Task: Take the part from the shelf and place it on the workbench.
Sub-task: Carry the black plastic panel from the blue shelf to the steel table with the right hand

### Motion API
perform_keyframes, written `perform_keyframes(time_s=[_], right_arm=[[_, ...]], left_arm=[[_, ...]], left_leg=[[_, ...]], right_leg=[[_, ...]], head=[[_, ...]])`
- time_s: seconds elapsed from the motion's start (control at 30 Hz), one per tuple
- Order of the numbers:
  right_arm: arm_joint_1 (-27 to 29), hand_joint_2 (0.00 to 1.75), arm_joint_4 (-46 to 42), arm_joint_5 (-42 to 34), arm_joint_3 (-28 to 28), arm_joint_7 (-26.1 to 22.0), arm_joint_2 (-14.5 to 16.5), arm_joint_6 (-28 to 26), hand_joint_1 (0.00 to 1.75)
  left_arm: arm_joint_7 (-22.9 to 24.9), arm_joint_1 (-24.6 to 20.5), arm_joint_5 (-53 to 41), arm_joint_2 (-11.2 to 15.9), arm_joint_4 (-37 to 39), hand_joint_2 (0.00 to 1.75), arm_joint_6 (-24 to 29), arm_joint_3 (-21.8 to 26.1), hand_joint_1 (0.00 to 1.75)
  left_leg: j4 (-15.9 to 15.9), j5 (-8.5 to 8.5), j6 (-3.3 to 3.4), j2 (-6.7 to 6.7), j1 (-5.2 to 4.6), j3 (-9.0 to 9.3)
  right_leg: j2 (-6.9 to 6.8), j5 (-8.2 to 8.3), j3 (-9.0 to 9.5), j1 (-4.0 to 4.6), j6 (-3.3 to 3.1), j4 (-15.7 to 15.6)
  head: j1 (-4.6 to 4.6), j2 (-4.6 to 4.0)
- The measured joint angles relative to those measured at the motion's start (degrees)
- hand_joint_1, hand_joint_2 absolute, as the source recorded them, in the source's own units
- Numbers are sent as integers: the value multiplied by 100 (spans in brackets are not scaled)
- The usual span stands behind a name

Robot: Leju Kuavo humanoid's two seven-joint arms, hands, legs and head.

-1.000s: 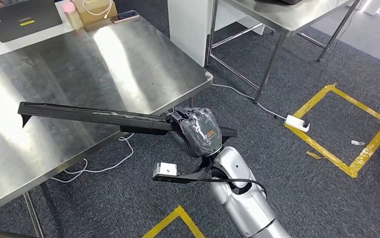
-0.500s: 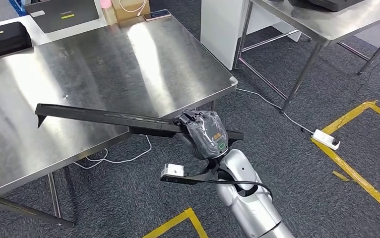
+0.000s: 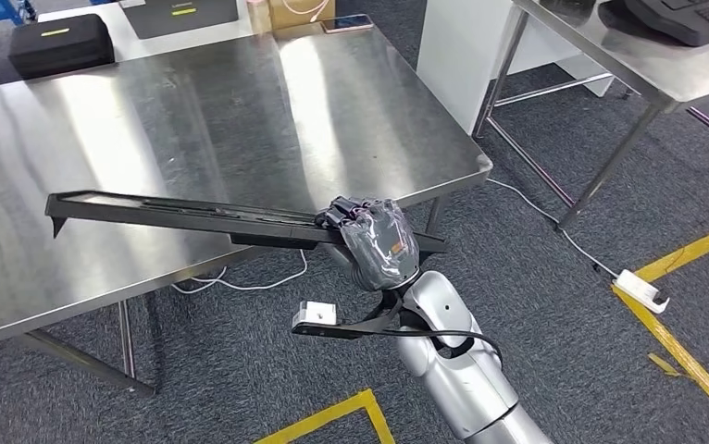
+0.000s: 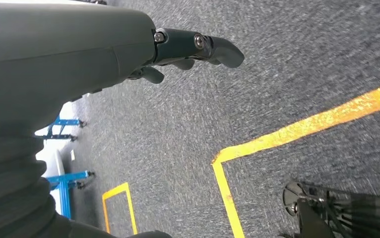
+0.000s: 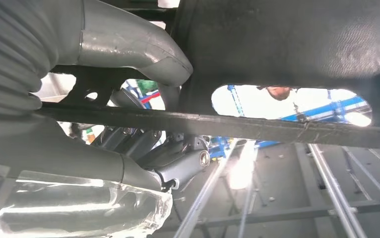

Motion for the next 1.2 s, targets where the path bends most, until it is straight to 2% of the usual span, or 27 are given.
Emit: perform_keyframes(time_s=[0.07, 0.1, 0.13, 0.17, 0.2, 0.23, 0.27, 0.3, 0.33, 0.37, 0.43, 0.5, 0.57, 0.63, 0.67, 0.7, 0.73, 0.8, 0.83, 0.87, 0.93, 1.0, 1.03, 1.07, 1.13, 1.17, 1.2], right_arm=[[-2, 175, 19, -2, -1, 8, -19, -11, 175], [9, 175, 34, -3, -1, 8, -34, -14, 175], [24, 175, 50, -7, 0, 8, -50, -15, 175], [39, 175, 62, -11, 0, 8, -61, -18, 175], [49, 175, 68, -16, -1, 10, -68, -22, 175], [53, 175, 70, -19, -2, 14, -73, -28, 175], [55, 175, 70, -17, -3, 21, -77, -36, 175], [59, 175, 70, -11, -4, 33, -82, -47, 175], [70, 175, 70, 2, -6, 45, -87, -58, 175], [84, 175, 69, 16, -8, 56, -92, -67, 175], [104, 175, 67, 39, -13, 68, -80, -75, 175], [102, 175, 64, 42, -24, 69, -50, -75, 175], [101, 175, 62, 43, -37, 69, -35, -74, 175], [113, 175, 65, 48, -41, 68, -37, -73, 175], [118, 175, 67, 49, -41, 66, -37, -73, 175], [122, 175, 68, 45, -41, 60, -36, -73, 175], [121, 175, 68, 38, -41, 48, -33, -73, 175], [103, 175, 68, 17, -42, 9, -27, -72, 175], [89, 175, 69, 8, -42, -12, -25, -70, 175], [73, 175, 72, -3, -41, -29, -21, -67, 175], [44, 175, 75, -28, -37, -53, -7, -64, 175], [8, 175, 80, -61, -36, -75, 4, -65, 175], [-9, 175, 85, -76, -37, -85, 1, -67, 175], [-16, 175, 96, -89, -37, -96, -13, -69, 175], [-2, 175, 129, -106, -38, -114, -53, -77, 175], [11, 175, 149, -111, -37, -123, -72, -81, 175], [19, 175, 165, -115, -37, -129, -88, -86, 175]], left_arm=[[-51, -15, -18, -8, 0, 175, 6, 2, 0], [-108, -20, -26, -9, 0, 175, 13, 3, 0], [-205, -20, -25, -9, 0, 175, 48, 5, 0], [-344, -19, -20, -9, -1, 175, 139, 14, 0], [-515, -20, -15, -9, -1, 175, 305, 28, 0], [-705, -28, -16, -9, -2, 175, 523, 44, 0], [-887, -46, -28, -2, -3, 175, 743, 59, 0], [-1070, -74, -59, 16, -3, 175, 926, 69, 0], [-1248, -109, -105, 41, -5, 175, 1054, 74, 0], [-1400, -146, -158, 71, -8, 175, 1119, 76, 0], [-1537, -221, -233, 138, -11, 175, 1118, 75, 0], [-1476, -295, -235, 187, -11, 175, 1031, 74, 0], [-1432, -357, -230, 198, -10, 175, 995, 73, 0], [-1416, -393, -227, 199, -9, 175, 980, 71, 0], [-1393, -399, -212, 201, -9, 175, 928, 71, 0], [-1362, -400, -189, 203, -9, 175, 812, 73, 0], [-1328, -399, -157, 205, -9, 175, 633, 76, 0], [-1266, -398, -76, 201, -9, 175, 211, 87, 0], [-1245, -394, -46, 186, -8, 175, 73, 92, 0], [-1219, -384, -19, 168, -7, 175, 4, 96, 0], [-1184, -342, 11, 120, -3, 175, 10, 105, 0], [-1177, -296, 31, 74, 2, 175, 31, 135, 0], [-1181, -285, 34, 58, 3, 175, 30, 156, 0], [-1184, -278, 33, 46, 4, 175, 26, 174, 0], [-1187, -267, 33, 41, 4, 175, 16, 204, 0], [-1187, -257, 33, 40, 4, 175, 11, 216, 0], [-1187, -246, 33, 38, 4, 175, 5, 226, 0]], left_leg=[[-15, 12, 43, -104, 14, 15], [-13, 11, 52, -165, 14, 14], [-11, 10, 54, -230, 14, 13], [-8, 10, 54, -299, 13, 16], [-7, 9, 51, -363, 14, 22], [-4, 6, 45, -430, 14, 31], [-2, 3, 33, -493, 12, 34], [8, -4, 10, -552, 0, 31], [14, -8, -19, -603, -10, 20], [17, -6, -53, -646, -13, 3], [19, -3, -124, -691, 9, -25], [200, -125, -193, -479, 23, -105], [808, -455, -253, -183, 33, -386], [1503, -725, -299, -95, 62, -745], [1632, -720, -314, -80, 71, -826], [1544, -610, -319, -62, 77, -797], [1243, -422, -312, -20, 80, -655], [470, -93, -265, 167, 54, -257], [212, -20, -233, 233, 34, -126], [93, -9, -201, 260, 9, -70], [55, -13, -132, 160, -19, -70], [5, 21, -49, 63, 1, -37], [-20, 35, -8, 14, 19, -18], [-26, 39, 20, -39, 30, -12], [-24, 34, 46, -168, 31, -16], [-22, 33, 47, -236, 30, -17], [-20, 32, 46, -305, 29, -14]], right_leg=[[232, -297, -327, -21, -31, 685], [279, -435, -534, -30, -39, 1079], [298, -509, -700, -35, -27, 1364], [308, -487, -770, -38, 7, 1449], [319, -373, -722, -41, 54, 1298], [354, -191, -575, -51, 104, 944], [451, -3, -392, -71, 142, 511], [530, 147, -234, -86, 147, 147], [594, 243, -130, -99, 133, -103], [624, 280, -91, -99, 100, -203], [540, 304, -75, -104, 11, -223], [458, 318, -39, -128, -85, -251], [368, 309, -9, -123, -156, -265], [265, 293, 1, -105, -185, -263], [216, 285, 4, -101, -192, -262], [169, 276, 11, -100, -193, -261], [124, 263, 23, -100, -186, -260], [48, 227, 52, -70, -142, -257], [9, 209, 63, -45, -113, -256], [-32, 193, 70, -21, -84, -259], [-123, 174, 97, 0, -24, -282], [-34, 87, 55, -8, 18, -164], [69, -24, -42, -11, 14, 49], [186, -176, -219, -29, -7, 397], [288, -452, -630, -39, -34, 1175], [303, -488, -765, -41, -15, 1386], [312, -416, -781, -42, 24, 1350]], head=[[25, -1], [36, 0], [42, -1], [45, -1], [45, -1], [46, -1], [50, -1], [49, -1], [46, -1], [45, -1], [44, -1], [18, -1], [-14, -1], [-19, -1], [-20, -1], [-22, -1], [-22, -1], [-25, 0], [-15, 0], [-7, -1], [11, -1], [16, -1], [26, -1], [38, -1], [58, -1], [61, -1], [66, -1]])
